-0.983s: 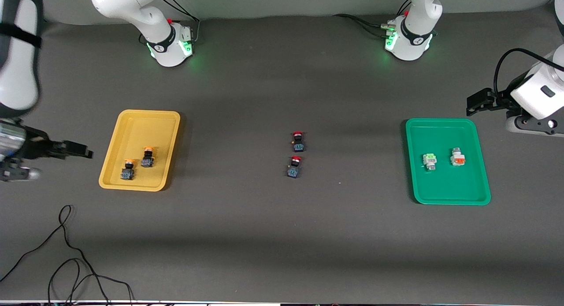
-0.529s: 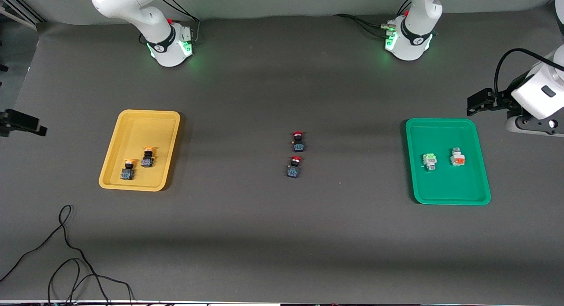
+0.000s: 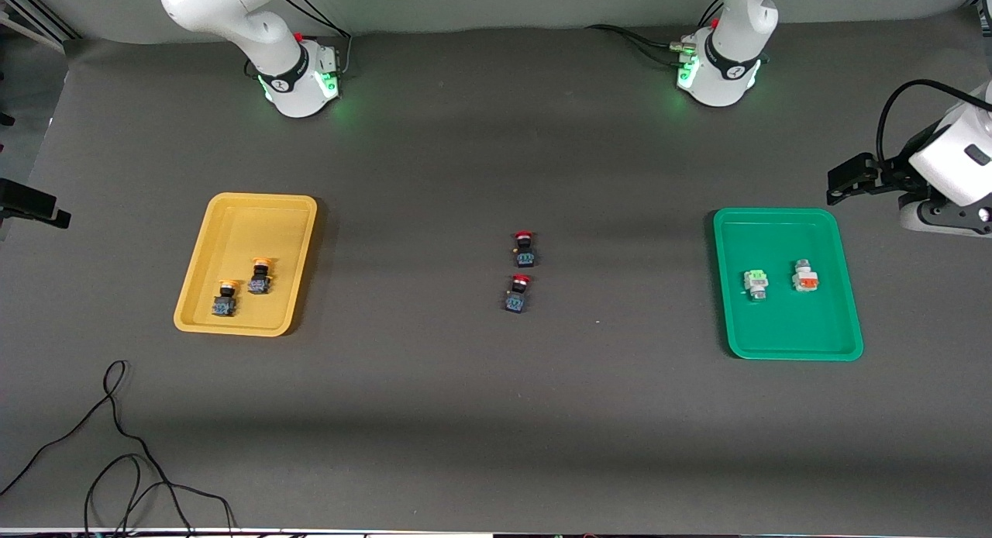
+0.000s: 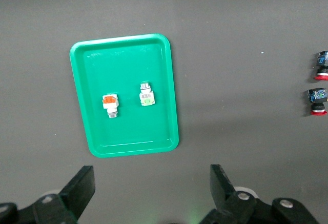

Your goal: Place green and yellow buttons in trays

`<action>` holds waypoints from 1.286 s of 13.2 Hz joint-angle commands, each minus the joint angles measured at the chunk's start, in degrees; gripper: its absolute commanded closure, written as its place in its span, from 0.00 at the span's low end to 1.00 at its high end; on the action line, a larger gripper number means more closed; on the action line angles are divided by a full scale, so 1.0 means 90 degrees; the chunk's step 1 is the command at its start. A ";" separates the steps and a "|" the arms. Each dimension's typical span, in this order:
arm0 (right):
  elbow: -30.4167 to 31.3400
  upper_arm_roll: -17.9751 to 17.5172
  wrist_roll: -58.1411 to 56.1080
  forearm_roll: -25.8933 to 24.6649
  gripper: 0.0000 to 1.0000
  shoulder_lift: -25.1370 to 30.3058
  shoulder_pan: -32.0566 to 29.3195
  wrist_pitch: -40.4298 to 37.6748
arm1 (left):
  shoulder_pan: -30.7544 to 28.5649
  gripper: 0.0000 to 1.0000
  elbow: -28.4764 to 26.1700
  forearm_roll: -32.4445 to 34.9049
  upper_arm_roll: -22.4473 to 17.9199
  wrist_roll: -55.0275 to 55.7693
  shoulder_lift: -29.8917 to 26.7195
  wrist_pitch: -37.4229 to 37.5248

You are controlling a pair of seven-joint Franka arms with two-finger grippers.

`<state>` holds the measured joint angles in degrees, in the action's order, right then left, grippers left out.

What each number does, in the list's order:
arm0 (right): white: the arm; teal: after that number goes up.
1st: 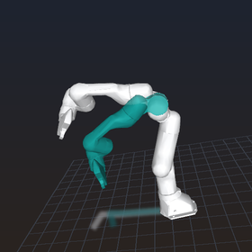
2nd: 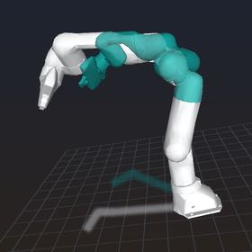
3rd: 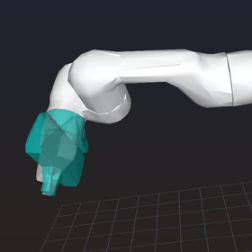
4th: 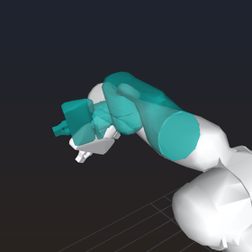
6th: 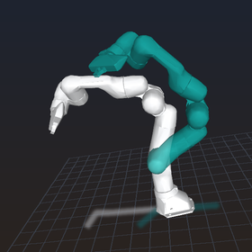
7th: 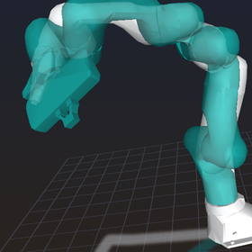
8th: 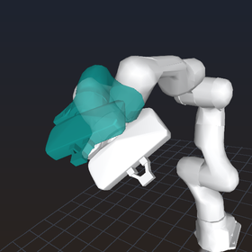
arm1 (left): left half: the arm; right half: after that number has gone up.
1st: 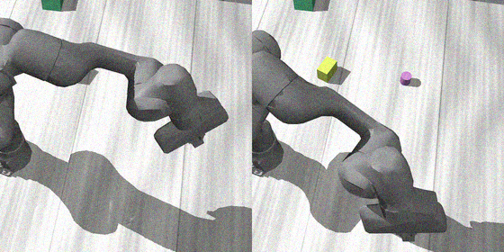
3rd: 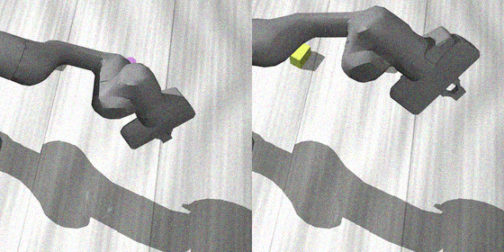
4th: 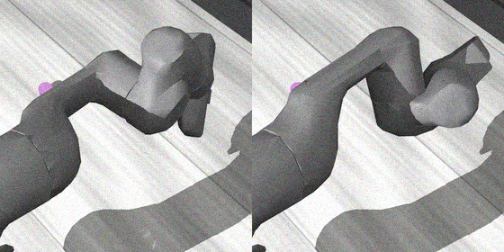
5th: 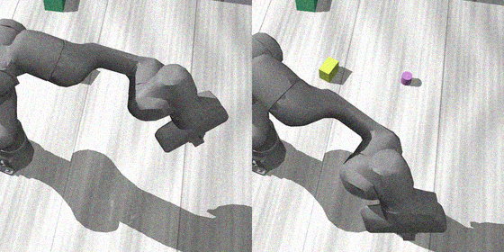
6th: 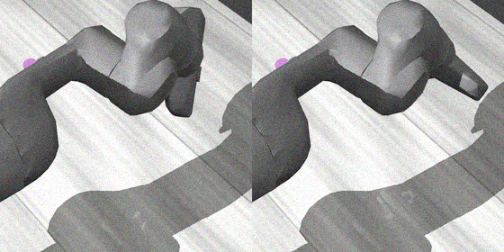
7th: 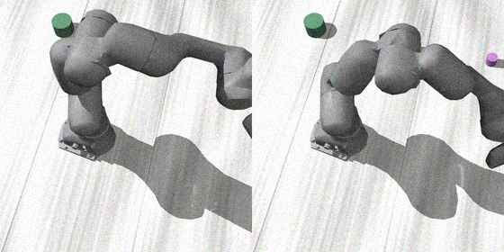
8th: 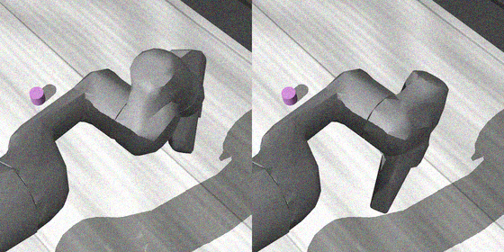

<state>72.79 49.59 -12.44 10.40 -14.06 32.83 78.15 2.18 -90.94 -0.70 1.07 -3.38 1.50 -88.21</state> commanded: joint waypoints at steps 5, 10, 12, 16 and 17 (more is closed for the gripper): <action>-0.0294 0.0018 0.0123 -0.0042 0.00 -0.0137 0.0024 -0.0187 | 0.0100 0.00 0.0222 0.0088 -0.0070 0.0053 0.0224 0.0162; -0.0081 -0.1686 0.0152 -0.0294 0.00 0.0262 -0.1329 -0.0216 | 0.0100 0.00 0.0232 0.0068 -0.0070 0.0034 0.0224 0.0153; 0.0134 -0.3119 0.0133 -0.0549 0.00 0.0574 -0.2441 -0.0226 | 0.0100 0.00 0.0232 0.0068 -0.0070 0.0024 0.0243 0.0153; 0.0737 -0.4753 0.0123 -0.1048 0.00 0.1081 -0.3780 -0.0139 | 0.0100 0.00 0.0232 0.0068 -0.0070 0.0024 0.0243 0.0123; 0.1089 -0.4980 0.0123 -0.1086 0.00 0.1296 -0.3959 0.0055 | 0.0100 0.00 0.0232 0.0068 -0.0070 0.0034 0.0243 0.0104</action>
<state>75.26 9.87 -12.35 2.30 -7.99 1.31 76.34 2.20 -90.66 -0.67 1.01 -3.38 3.00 -88.21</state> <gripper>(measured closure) 0.000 0.000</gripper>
